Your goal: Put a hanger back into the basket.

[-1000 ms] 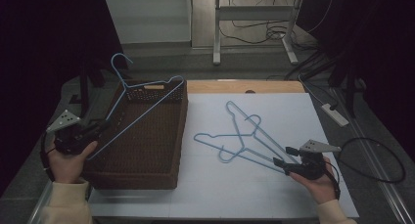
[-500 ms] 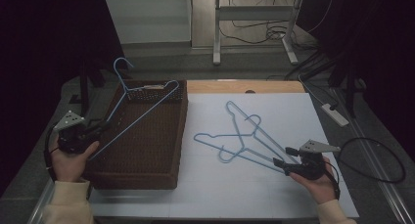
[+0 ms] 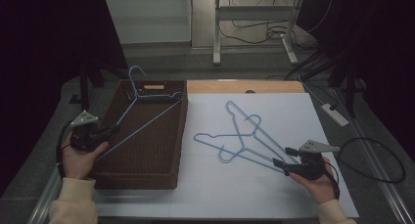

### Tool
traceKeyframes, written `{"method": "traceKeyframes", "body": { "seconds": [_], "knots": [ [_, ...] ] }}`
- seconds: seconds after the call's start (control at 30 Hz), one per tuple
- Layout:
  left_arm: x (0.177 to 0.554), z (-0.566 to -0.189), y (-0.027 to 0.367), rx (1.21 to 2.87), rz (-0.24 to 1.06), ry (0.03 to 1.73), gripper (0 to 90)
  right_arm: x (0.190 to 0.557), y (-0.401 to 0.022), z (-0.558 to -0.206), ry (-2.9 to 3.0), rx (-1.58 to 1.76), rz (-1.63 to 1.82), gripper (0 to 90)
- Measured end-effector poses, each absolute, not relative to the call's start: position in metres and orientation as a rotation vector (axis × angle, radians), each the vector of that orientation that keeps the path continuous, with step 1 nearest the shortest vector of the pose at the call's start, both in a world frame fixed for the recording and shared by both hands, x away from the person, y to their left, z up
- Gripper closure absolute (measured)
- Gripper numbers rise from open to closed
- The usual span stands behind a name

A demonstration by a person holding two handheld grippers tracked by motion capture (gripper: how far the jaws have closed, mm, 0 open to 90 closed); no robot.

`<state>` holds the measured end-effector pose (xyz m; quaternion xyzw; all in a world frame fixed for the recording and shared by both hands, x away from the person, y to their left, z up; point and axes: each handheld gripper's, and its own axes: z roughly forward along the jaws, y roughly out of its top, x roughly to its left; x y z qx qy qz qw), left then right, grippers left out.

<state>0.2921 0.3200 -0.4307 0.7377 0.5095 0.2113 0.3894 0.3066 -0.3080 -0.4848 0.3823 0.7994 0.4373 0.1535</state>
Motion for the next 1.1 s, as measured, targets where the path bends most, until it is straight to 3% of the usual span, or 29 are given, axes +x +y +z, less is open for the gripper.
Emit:
{"method": "traceKeyframes", "body": {
  "seconds": [0.7, 1.1],
  "knots": [
    [0.313, -0.441, 0.313, 2.057, 0.421, 1.377, 86.3, 0.307, -0.307, -0.485, 2.294, 1.099, 1.251, 29.8],
    [0.332, -0.449, 0.313, 2.204, 0.305, 1.561, 84.0, 0.308, -0.306, -0.486, 2.307, 1.099, 1.251, 29.7]
  ]
}}
